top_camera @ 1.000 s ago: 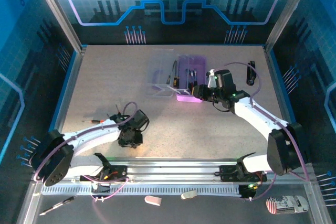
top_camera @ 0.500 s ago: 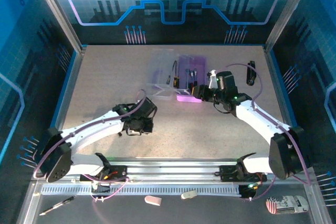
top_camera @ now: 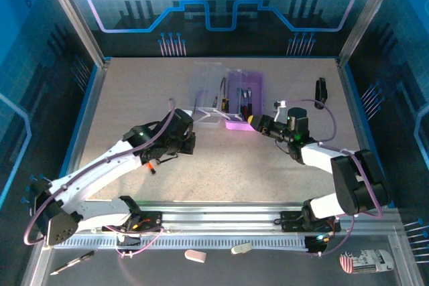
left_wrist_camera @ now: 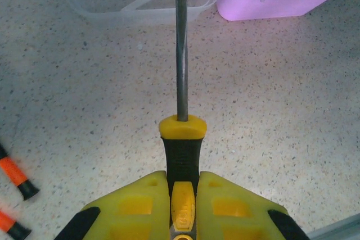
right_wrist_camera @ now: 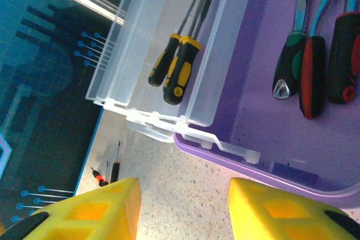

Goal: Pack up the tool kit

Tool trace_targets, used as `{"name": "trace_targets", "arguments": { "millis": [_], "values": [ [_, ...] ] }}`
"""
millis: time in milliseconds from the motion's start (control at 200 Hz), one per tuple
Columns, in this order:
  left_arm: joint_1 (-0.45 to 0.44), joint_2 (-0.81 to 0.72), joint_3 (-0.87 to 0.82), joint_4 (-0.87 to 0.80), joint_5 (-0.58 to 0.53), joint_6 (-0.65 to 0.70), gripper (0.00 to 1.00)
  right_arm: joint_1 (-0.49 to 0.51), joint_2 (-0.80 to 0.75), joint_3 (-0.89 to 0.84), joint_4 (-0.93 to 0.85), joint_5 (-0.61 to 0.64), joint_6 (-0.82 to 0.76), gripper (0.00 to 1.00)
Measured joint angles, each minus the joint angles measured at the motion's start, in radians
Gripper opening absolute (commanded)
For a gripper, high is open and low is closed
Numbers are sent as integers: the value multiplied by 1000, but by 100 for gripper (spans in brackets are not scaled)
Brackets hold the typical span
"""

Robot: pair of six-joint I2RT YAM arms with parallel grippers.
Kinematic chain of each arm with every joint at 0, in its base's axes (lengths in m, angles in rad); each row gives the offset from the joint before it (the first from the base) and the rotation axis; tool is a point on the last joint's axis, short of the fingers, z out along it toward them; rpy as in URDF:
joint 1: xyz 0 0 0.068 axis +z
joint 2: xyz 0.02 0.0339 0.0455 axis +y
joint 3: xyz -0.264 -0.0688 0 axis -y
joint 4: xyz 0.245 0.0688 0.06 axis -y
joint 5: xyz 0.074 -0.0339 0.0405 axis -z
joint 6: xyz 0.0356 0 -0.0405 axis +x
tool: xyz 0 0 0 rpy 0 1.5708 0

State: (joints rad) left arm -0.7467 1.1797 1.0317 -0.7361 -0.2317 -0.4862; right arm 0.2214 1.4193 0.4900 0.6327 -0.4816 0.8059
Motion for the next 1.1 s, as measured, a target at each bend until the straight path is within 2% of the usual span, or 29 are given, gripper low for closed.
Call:
{"name": "trace_targets", "arguments": {
  "millis": [395,565,1101],
  "values": [
    [-66,195,43,230,28,16,11,-33,-24,-35,172,-29,81,45],
    [-122,267,45,304,42,26,11,-33,3,-36,269,-67,145,49],
    [-134,460,203,353,121,41,10,-33,177,-38,523,-180,313,42]
  ]
}}
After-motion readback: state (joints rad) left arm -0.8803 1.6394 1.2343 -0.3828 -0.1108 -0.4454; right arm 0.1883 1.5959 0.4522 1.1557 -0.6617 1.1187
